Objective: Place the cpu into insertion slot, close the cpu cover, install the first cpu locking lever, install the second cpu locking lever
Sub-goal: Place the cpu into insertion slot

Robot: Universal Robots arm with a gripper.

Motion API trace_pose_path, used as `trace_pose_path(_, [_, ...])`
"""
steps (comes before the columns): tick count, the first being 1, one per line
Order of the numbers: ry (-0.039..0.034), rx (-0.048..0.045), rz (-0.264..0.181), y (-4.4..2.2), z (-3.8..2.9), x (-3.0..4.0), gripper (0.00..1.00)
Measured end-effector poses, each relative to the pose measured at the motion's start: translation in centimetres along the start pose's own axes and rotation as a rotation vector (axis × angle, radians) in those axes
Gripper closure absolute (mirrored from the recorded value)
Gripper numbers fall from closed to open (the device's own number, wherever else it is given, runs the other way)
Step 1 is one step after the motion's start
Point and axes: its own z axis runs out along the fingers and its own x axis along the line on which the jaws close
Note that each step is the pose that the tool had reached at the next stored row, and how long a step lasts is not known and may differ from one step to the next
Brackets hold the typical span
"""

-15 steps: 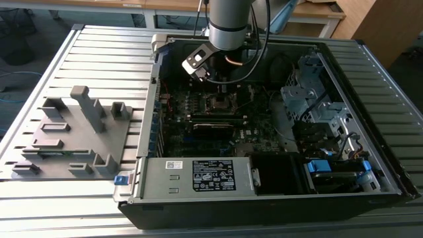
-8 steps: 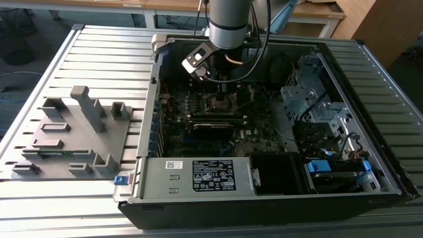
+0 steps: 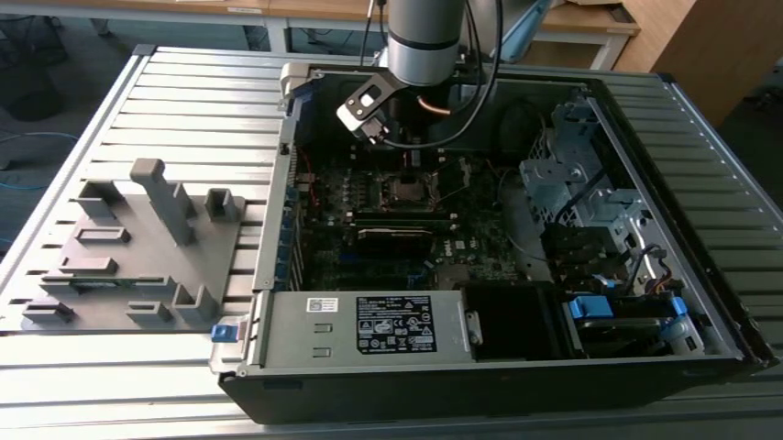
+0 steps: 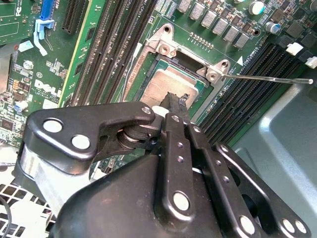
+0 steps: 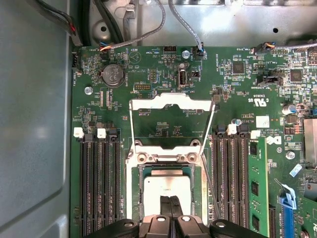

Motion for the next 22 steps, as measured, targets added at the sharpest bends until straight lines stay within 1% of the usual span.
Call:
trace_pose_path(6, [-0.0004, 0.0003, 0.000, 0.00, -0.14, -0.01, 0.90])
trace_pose_path(16, [0.0000, 0.0000, 0.000, 0.03, -0.78, -0.01, 0.90])
trace_pose_path(22, [0.0000, 0.0000, 0.000, 0.03, -0.84, -0.01, 0.90])
